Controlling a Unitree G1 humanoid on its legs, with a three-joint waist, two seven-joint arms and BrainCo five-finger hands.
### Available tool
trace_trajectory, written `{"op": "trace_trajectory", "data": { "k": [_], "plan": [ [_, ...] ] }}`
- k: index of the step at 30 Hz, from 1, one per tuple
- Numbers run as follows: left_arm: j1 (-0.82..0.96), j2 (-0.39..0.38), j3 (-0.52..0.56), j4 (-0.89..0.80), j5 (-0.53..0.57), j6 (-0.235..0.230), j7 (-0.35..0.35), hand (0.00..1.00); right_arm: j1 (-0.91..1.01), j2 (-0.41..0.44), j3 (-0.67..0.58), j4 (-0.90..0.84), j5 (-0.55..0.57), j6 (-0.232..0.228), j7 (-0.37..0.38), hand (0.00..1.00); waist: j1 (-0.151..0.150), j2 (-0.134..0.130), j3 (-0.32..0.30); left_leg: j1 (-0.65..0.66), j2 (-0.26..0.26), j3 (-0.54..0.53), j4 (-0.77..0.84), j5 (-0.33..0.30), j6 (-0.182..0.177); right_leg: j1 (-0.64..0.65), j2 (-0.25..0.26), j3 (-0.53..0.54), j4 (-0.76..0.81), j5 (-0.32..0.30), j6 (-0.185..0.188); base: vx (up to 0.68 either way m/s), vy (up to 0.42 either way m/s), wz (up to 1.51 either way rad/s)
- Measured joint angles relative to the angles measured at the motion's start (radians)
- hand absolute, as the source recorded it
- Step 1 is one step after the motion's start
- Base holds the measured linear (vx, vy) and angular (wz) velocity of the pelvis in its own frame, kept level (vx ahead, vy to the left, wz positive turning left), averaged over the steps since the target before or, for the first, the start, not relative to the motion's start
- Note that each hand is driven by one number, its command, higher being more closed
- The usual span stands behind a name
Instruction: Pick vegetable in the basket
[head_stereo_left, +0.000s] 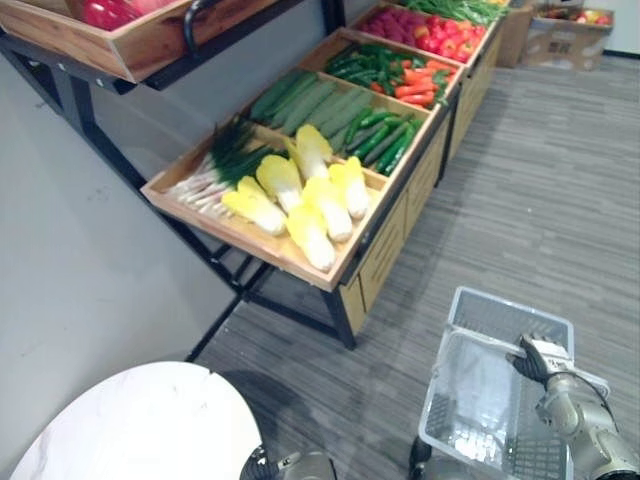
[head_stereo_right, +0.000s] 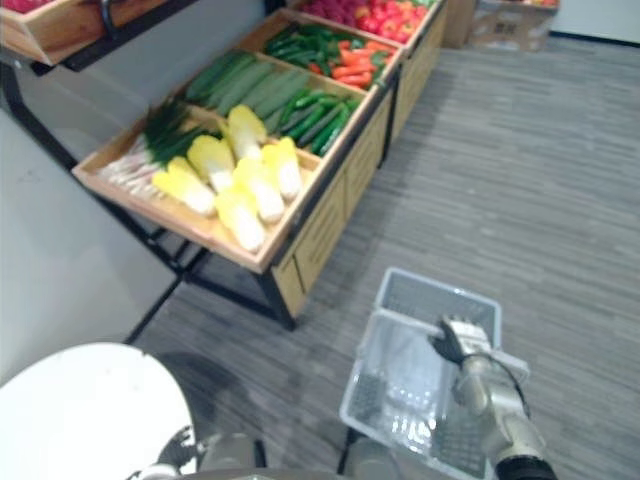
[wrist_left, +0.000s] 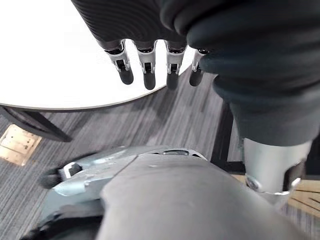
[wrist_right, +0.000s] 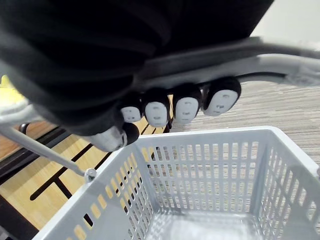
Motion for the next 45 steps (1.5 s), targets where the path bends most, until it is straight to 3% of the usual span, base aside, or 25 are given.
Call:
{"op": "trace_trajectory", "data": {
  "k": [2,4,6,7,8,11,13,14,15,17,19,20,21,23,26,27,28,29,30,33,35,37,39,41,45],
  "plan": [
    [0.000,-0.003,-0.001,0.001,0.005,0.001,0.008,0.00,0.016,0.004,-0.013,0.000,0.000,0.003,-0.002,1.00,-0.005,0.005,-0.003,0.003,-0.057,0.039,-0.343,0.051,-0.016,0.026,-0.015,-0.025,-0.010,-0.006,0.032,0.19,0.119,0.32],
    [0.005,-0.010,-0.002,0.003,0.009,0.002,0.010,0.00,0.018,0.004,-0.013,0.000,0.000,0.005,-0.002,1.00,-0.001,0.019,-0.012,-0.001,-0.074,0.038,-0.505,0.111,-0.025,0.037,-0.002,-0.030,-0.026,-0.012,0.053,0.24,0.221,0.11],
    [0.014,-0.023,-0.001,0.011,0.016,0.002,0.015,0.00,0.020,0.004,-0.009,0.002,-0.001,0.008,-0.002,1.00,0.008,0.047,-0.029,0.006,-0.057,0.025,-0.532,0.163,-0.009,0.057,0.022,-0.018,-0.026,-0.033,0.082,0.27,0.254,-0.16],
    [0.019,-0.024,0.004,0.012,0.035,0.002,0.018,0.00,0.020,0.005,0.002,0.002,-0.001,0.011,-0.002,1.00,0.019,0.037,-0.032,0.027,-0.069,0.032,-0.523,0.199,0.014,0.082,0.008,0.004,-0.026,-0.046,0.103,0.25,0.222,-0.28],
    [0.024,-0.014,0.011,0.013,0.041,0.003,0.019,0.00,0.017,0.007,0.007,0.001,-0.001,0.007,-0.002,1.00,0.022,0.013,-0.040,0.042,-0.095,0.050,-0.515,0.176,0.042,0.094,-0.019,0.024,-0.030,-0.057,0.118,0.31,0.267,-0.27],
    [0.034,0.002,0.017,0.022,0.044,0.015,0.021,0.00,0.004,0.007,0.023,0.002,0.000,-0.003,-0.011,1.00,0.020,-0.026,-0.064,0.066,-0.155,0.080,-0.512,0.121,0.069,0.079,-0.084,0.060,0.024,-0.095,0.153,0.26,0.176,-0.26],
    [0.048,0.002,0.009,0.024,0.045,0.023,0.027,0.00,-0.011,0.021,0.048,0.004,0.000,-0.003,-0.013,1.00,0.022,-0.030,-0.065,0.114,-0.174,0.114,-0.529,0.093,0.090,-0.052,-0.133,0.144,0.333,-0.122,0.191,0.27,0.173,-0.40],
    [0.055,0.016,-0.018,0.019,0.046,0.022,0.033,0.00,-0.014,0.044,0.071,0.007,-0.001,-0.002,-0.013,1.00,0.016,-0.041,-0.059,0.146,-0.175,0.115,-0.532,0.079,0.092,-0.153,-0.141,0.198,0.555,-0.088,0.249,0.13,0.079,-0.15],
    [0.054,0.034,-0.035,0.019,0.046,0.022,0.034,0.00,-0.018,0.056,0.073,0.008,-0.001,0.000,-0.025,1.00,0.015,-0.049,-0.055,0.163,-0.175,0.115,-0.534,0.071,0.092,-0.185,-0.139,0.219,0.634,-0.072,0.277,0.29,0.077,0.01],
    [0.053,0.058,-0.071,0.015,0.045,0.023,0.035,0.00,-0.036,0.059,0.070,0.007,-0.001,-0.005,-0.029,1.00,0.008,-0.063,-0.053,0.212,-0.169,0.106,-0.526,0.063,0.093,-0.231,-0.159,0.189,0.763,-0.114,0.206,0.27,-0.033,0.23],
    [0.048,0.050,-0.070,-0.001,0.042,0.021,0.035,0.00,-0.050,0.061,0.071,0.008,-0.001,-0.003,-0.029,1.00,-0.001,-0.062,-0.056,0.228,-0.143,0.061,-0.512,0.060,0.091,-0.229,-0.176,0.108,0.659,-0.159,0.130,0.31,-0.163,0.54],
    [0.034,0.040,-0.067,-0.002,0.038,0.020,0.035,0.00,-0.065,0.061,0.070,0.008,-0.003,-0.002,-0.029,1.00,-0.004,-0.049,-0.050,0.227,-0.116,0.032,-0.512,0.065,0.079,-0.229,-0.173,0.090,0.541,-0.162,0.124,0.25,-0.206,0.60],
    [0.029,0.037,-0.063,-0.002,0.038,0.020,0.035,0.00,-0.073,0.061,0.069,0.008,-0.005,-0.002,-0.029,1.00,-0.005,-0.044,-0.047,0.226,-0.104,0.022,-0.512,0.066,0.069,-0.228,-0.172,0.095,0.476,-0.157,0.124,0.20,-0.237,0.55],
    [0.025,0.035,-0.062,0.002,0.038,0.021,0.034,0.00,-0.086,0.061,0.063,0.008,-0.010,0.002,-0.029,1.00,-0.004,-0.047,-0.048,0.223,-0.069,-0.031,-0.511,0.055,0.013,-0.233,-0.184,0.217,0.287,-0.137,0.147,0.20,-0.360,0.57],
    [0.026,0.041,-0.061,0.002,0.038,0.021,0.035,0.00,-0.076,0.062,0.026,0.008,-0.009,0.005,-0.029,1.00,-0.004,-0.062,-0.054,0.205,-0.036,-0.110,-0.495,0.041,-0.067,-0.232,-0.184,0.398,0.257,-0.109,0.151,0.21,-0.547,0.75],
    [0.028,0.062,-0.055,0.002,0.038,0.020,0.035,0.00,-0.069,0.068,0.011,0.007,-0.009,0.010,-0.029,1.00,-0.006,-0.092,-0.066,0.200,-0.027,-0.142,-0.496,0.039,-0.117,-0.211,-0.192,0.433,0.230,-0.077,0.189,0.18,-0.673,0.80],
    [0.022,0.050,-0.023,0.024,0.038,0.026,0.036,0.00,-0.066,0.065,-0.019,0.021,-0.008,0.016,-0.030,1.00,0.001,-0.090,-0.063,0.200,0.014,-0.184,-0.498,0.043,-0.175,-0.198,-0.169,0.386,0.233,-0.075,0.273,0.20,-0.742,0.82],
    [0.027,0.019,-0.011,0.021,0.038,0.028,0.037,0.00,-0.064,0.057,-0.043,0.039,-0.007,0.034,-0.031,1.00,0.007,-0.043,-0.083,0.188,0.063,-0.192,-0.505,0.062,-0.186,-0.195,-0.121,0.346,0.231,-0.076,0.249,0.21,-0.628,0.55],
    [0.038,0.000,0.005,0.020,0.038,0.021,0.035,0.00,-0.062,0.044,-0.055,0.042,-0.006,0.044,-0.032,1.00,0.013,-0.006,-0.091,0.195,0.108,-0.182,-0.522,0.098,-0.179,-0.196,-0.066,0.318,0.250,-0.088,0.218,0.17,-0.456,0.36],
    [0.040,-0.020,0.063,0.020,0.036,0.021,0.036,0.00,-0.061,0.029,-0.058,0.067,-0.005,0.042,-0.034,1.00,0.011,0.010,-0.090,0.163,0.185,-0.196,-0.516,0.218,-0.175,-0.178,0.006,0.251,0.252,-0.094,0.169,0.08,-0.382,0.33],
    [0.044,-0.018,0.098,0.015,0.028,0.020,0.035,0.00,-0.040,0.030,-0.099,0.087,0.009,0.040,-0.038,1.00,0.003,-0.004,-0.085,0.121,0.199,-0.171,-0.490,0.343,-0.088,-0.126,0.020,0.196,0.190,-0.077,0.131,0.06,-0.379,0.58],
    [0.045,-0.014,0.105,0.003,0.029,0.021,0.037,0.00,-0.009,0.028,-0.162,0.090,0.011,0.041,-0.054,1.00,-0.012,-0.024,-0.071,0.100,0.209,-0.026,-0.473,0.426,-0.005,-0.074,0.017,0.141,0.132,-0.068,0.106,-0.02,-0.306,0.74],
    [0.048,-0.020,0.104,-0.002,0.030,0.021,0.037,0.00,0.017,0.026,-0.209,0.101,0.011,0.049,-0.073,1.00,-0.012,-0.018,-0.073,0.094,0.199,0.067,-0.412,0.387,-0.004,-0.044,0.009,0.115,0.112,-0.072,0.099,-0.04,-0.136,0.42],
    [0.061,-0.025,0.103,-0.021,0.034,0.022,0.037,0.00,0.051,0.024,-0.239,0.120,0.033,0.061,-0.073,1.00,-0.015,-0.015,-0.072,0.094,0.154,0.134,-0.329,0.245,0.001,-0.024,0.001,0.099,0.081,-0.068,0.095,-0.02,0.004,0.24],
    [0.074,-0.028,0.098,-0.022,0.041,0.022,0.038,0.00,0.094,0.022,-0.315,0.134,0.041,0.059,-0.073,1.00,-0.033,-0.001,-0.078,0.108,0.108,0.165,-0.407,0.178,-0.007,-0.023,-0.008,0.063,0.057,-0.052,0.119,-0.01,0.120,0.40]
  ]
}}
